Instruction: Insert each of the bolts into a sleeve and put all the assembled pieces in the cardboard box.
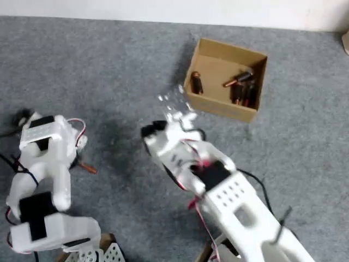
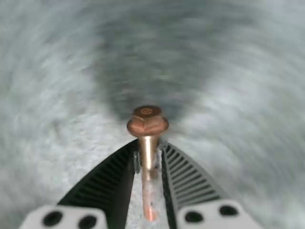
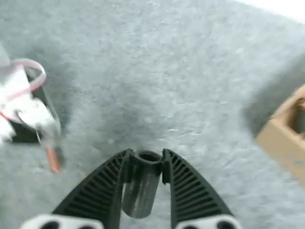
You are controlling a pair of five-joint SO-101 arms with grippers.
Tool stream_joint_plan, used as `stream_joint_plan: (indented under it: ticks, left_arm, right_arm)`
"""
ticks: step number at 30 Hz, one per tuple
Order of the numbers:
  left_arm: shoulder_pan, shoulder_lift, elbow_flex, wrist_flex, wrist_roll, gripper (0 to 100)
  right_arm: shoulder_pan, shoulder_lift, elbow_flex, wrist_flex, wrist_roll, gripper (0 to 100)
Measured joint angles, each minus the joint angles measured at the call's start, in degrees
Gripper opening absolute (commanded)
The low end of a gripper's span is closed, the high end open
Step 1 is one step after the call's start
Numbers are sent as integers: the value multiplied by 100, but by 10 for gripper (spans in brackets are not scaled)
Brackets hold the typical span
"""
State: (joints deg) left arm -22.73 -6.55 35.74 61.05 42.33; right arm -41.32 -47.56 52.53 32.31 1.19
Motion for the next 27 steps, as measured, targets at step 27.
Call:
stream_joint_plan:
  ticks: [27]
  left_arm:
    - [3842,-6145,-431,-853,-2435,5]
  right_arm:
    - [62,-4914,2356,0,1248,4]
